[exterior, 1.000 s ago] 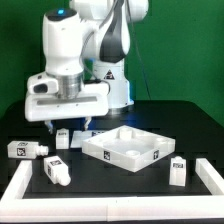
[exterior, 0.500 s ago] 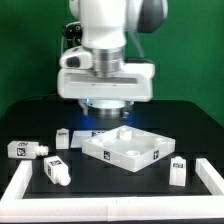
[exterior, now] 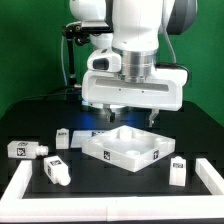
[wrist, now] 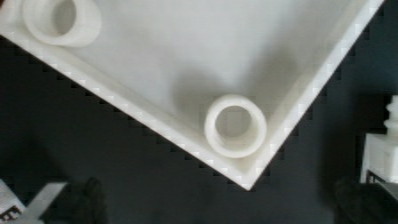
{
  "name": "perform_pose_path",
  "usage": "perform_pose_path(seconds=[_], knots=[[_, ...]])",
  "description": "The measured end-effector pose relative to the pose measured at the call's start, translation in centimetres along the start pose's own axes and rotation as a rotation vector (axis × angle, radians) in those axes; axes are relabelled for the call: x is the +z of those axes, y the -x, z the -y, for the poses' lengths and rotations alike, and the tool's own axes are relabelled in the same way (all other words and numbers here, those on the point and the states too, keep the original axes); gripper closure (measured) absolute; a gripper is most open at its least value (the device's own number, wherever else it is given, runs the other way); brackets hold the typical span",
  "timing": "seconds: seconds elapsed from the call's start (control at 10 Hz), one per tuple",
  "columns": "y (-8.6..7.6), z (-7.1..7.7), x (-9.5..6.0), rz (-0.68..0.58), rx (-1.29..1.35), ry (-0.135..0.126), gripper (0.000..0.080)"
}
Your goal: Assemble one leg
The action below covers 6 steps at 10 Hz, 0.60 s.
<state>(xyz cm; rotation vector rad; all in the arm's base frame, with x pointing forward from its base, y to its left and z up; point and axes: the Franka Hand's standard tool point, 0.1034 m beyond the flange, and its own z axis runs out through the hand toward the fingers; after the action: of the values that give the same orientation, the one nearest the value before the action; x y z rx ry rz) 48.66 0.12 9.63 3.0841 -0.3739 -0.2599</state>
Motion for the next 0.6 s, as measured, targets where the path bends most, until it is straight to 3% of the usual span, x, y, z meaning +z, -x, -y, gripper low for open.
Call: perform_pose_path(seconds=[0.2, 0.4, 0.6], knots=[[-0.1, 0.2, 0.1, -0.007, -0.003, 0.001, 0.0151], [-0.2, 2.5, 1.0, -0.084, -0.032, -0.007, 0.0151], [-1.9, 6.5, 1.3, -0.117, 0.022, -0.017, 0.0151]])
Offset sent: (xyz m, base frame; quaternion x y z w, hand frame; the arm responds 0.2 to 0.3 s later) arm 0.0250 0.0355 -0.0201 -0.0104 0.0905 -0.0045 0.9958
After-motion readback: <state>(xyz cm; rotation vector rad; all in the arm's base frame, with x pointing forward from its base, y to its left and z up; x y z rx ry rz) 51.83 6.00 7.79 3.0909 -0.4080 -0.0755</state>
